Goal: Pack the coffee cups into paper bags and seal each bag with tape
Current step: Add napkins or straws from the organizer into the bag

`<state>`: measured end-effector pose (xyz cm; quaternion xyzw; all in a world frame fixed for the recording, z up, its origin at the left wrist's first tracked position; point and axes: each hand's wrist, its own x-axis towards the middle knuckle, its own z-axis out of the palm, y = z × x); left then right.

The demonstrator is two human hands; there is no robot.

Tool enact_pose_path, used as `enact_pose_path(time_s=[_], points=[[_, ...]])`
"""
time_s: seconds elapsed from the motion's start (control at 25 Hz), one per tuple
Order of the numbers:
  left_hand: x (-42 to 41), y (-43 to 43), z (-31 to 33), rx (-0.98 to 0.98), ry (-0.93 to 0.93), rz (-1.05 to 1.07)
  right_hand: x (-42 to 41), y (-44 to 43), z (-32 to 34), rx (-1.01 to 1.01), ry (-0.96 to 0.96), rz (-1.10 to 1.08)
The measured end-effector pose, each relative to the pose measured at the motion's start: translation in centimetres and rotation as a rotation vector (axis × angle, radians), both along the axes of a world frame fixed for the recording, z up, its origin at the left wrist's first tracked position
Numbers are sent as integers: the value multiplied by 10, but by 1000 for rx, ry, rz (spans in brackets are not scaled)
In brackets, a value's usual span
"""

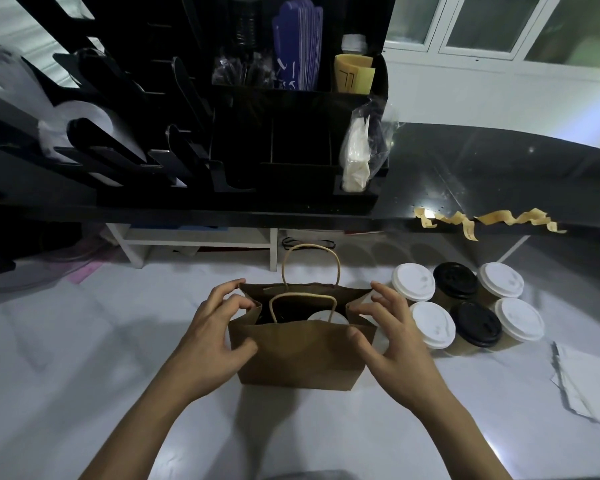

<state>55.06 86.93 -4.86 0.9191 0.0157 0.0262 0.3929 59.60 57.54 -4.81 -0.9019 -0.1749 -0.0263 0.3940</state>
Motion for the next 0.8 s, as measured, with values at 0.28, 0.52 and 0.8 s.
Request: enact_pose_path(time_s=[0.28,0.52,0.8], points=[[-4,1,12,-17,-77,38,-6,-4,8,30,5,-39],[-8,-10,34,-12,-167,2,-26,-11,18,22,-18,-126],[-6,-37,69,-52,-203,-22,-49,-36,29,81,-62,-235]])
